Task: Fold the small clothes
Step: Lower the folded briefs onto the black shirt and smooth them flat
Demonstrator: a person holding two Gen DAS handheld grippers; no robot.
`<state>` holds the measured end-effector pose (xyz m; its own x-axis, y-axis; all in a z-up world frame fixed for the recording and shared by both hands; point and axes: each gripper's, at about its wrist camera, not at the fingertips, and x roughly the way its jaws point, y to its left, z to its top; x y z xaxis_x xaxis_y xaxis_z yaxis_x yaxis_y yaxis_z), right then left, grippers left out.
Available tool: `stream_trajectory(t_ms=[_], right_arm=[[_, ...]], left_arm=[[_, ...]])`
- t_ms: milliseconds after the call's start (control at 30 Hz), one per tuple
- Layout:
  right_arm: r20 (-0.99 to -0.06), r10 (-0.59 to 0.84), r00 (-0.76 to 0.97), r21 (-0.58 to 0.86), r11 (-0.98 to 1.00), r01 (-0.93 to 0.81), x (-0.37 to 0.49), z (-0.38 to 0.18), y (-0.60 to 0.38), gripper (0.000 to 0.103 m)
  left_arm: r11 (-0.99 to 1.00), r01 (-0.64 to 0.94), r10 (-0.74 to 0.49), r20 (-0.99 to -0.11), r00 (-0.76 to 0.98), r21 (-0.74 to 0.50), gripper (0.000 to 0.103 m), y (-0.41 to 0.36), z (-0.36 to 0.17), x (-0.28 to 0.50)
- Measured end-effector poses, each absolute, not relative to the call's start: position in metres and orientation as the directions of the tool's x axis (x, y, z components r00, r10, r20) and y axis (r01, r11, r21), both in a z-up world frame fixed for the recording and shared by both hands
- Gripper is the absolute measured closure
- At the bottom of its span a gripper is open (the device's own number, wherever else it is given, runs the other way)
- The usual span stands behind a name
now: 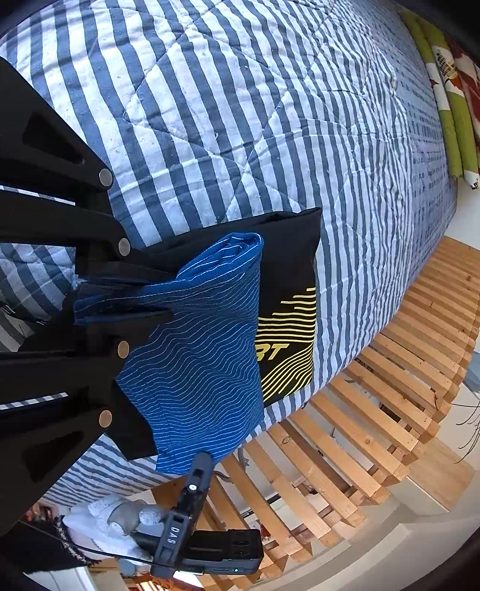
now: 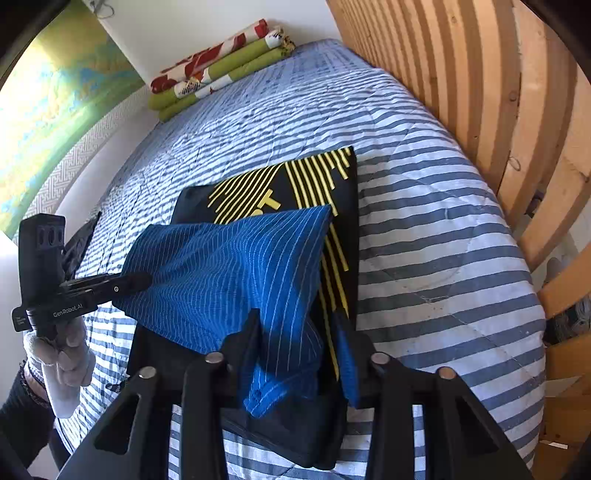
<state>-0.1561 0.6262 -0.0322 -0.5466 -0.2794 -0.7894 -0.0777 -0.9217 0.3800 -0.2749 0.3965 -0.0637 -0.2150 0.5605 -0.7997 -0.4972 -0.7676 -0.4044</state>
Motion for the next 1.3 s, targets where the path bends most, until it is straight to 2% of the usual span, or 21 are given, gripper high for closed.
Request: stream_trajectory(t_ms=[100, 200, 233, 333, 400, 433, 467, 533, 733, 867, 933, 967, 1033, 1100, 1200, 1233, 1300], right_arm=[[-0.719, -0.335, -0.609, 0.501, -0.857, -0.120, -0.160, -0.028, 0.648, 0.058], [-0.720, -0.308, -0.621, 0.525, -0.828, -0.198, -0.177, -0.034, 0.660, 0.057], [-0.728, -0.300, -0.617, 0.528, -0.820, -0.223, -0.185, -0.038, 0.662, 0.057], [-0.725, -0.334, -0.602, 0.562, -0.792, -0.238, -0.207, -0.049, 0.659, 0.058], [-0.751, -0.316, -0.580, 0.526, -0.817, -0.236, -0.216, -0.053, 0.650, 0.060], [-0.769, -0.296, -0.567, 0.500, -0.830, -0.246, -0.219, -0.056, 0.646, 0.064], [-0.777, -0.288, -0.560, 0.491, -0.834, -0.252, -0.221, -0.058, 0.644, 0.074], [-0.773, -0.286, -0.566, 0.493, -0.832, -0.253, -0.221, -0.057, 0.641, 0.086], [-0.745, -0.194, -0.638, 0.404, -0.892, -0.201, -0.200, -0.027, 0.628, 0.099], [-0.717, -0.094, -0.690, 0.338, -0.914, -0.226, -0.203, -0.007, 0.637, 0.101], [-0.744, -0.090, -0.662, 0.343, -0.902, -0.262, -0.213, -0.015, 0.644, 0.101], [-0.762, -0.078, -0.642, 0.332, -0.900, -0.284, -0.217, -0.018, 0.646, 0.097], [-0.754, -0.098, -0.649, 0.361, -0.888, -0.286, -0.213, -0.017, 0.646, 0.097], [-0.735, -0.117, -0.668, 0.361, -0.901, -0.240, -0.201, -0.012, 0.635, 0.097], [-0.736, -0.153, -0.660, 0.320, -0.937, -0.139, -0.189, -0.011, 0.609, 0.097], [-0.757, -0.138, -0.639, 0.284, -0.950, -0.130, -0.188, -0.015, 0.601, 0.097], [-0.792, -0.111, -0.600, 0.236, -0.963, -0.134, -0.185, -0.029, 0.596, 0.097]], left_arm=[[-0.781, -0.481, 0.557, -0.793, -0.246, -0.399, 0.081, 0.394, -0.055, -0.279], [-0.793, -0.454, 0.555, -0.789, -0.263, -0.406, 0.057, 0.397, -0.052, -0.292], [-0.805, -0.436, 0.545, -0.794, -0.271, -0.403, 0.057, 0.398, -0.052, -0.297], [-0.810, -0.401, 0.553, -0.784, -0.281, -0.427, 0.057, 0.395, -0.054, -0.308], [-0.822, -0.395, 0.534, -0.795, -0.287, -0.410, 0.062, 0.398, -0.058, -0.316], [-0.817, -0.403, 0.538, -0.797, -0.275, -0.412, 0.086, 0.401, -0.061, -0.318], [-0.823, -0.406, 0.525, -0.806, -0.273, -0.398, 0.095, 0.403, -0.063, -0.319], [-0.821, -0.417, 0.528, -0.796, -0.295, -0.390, 0.096, 0.402, -0.063, -0.315], [-0.800, -0.449, 0.572, -0.733, -0.369, -0.398, 0.097, 0.392, -0.040, -0.292], [-0.819, -0.440, 0.541, -0.749, -0.382, -0.367, 0.096, 0.400, -0.049, -0.299], [-0.832, -0.414, 0.516, -0.791, -0.330, -0.370, 0.092, 0.402, -0.062, -0.307], [-0.837, -0.386, 0.516, -0.796, -0.317, -0.388, 0.089, 0.396, -0.066, -0.310], [-0.834, -0.375, 0.531, -0.771, -0.351, -0.404, 0.081, 0.384, -0.060, -0.307], [-0.842, -0.396, 0.519, -0.751, -0.409, -0.366, 0.081, 0.380, -0.048, -0.300], [-0.801, -0.472, 0.569, -0.713, -0.409, -0.368, 0.081, 0.393, -0.035, -0.292], [-0.789, -0.497, 0.575, -0.721, -0.386, -0.362, 0.081, 0.402, -0.036, -0.290], [-0.776, -0.541, 0.534, -0.794, -0.292, -0.323, 0.081, 0.423, -0.058, -0.291]])
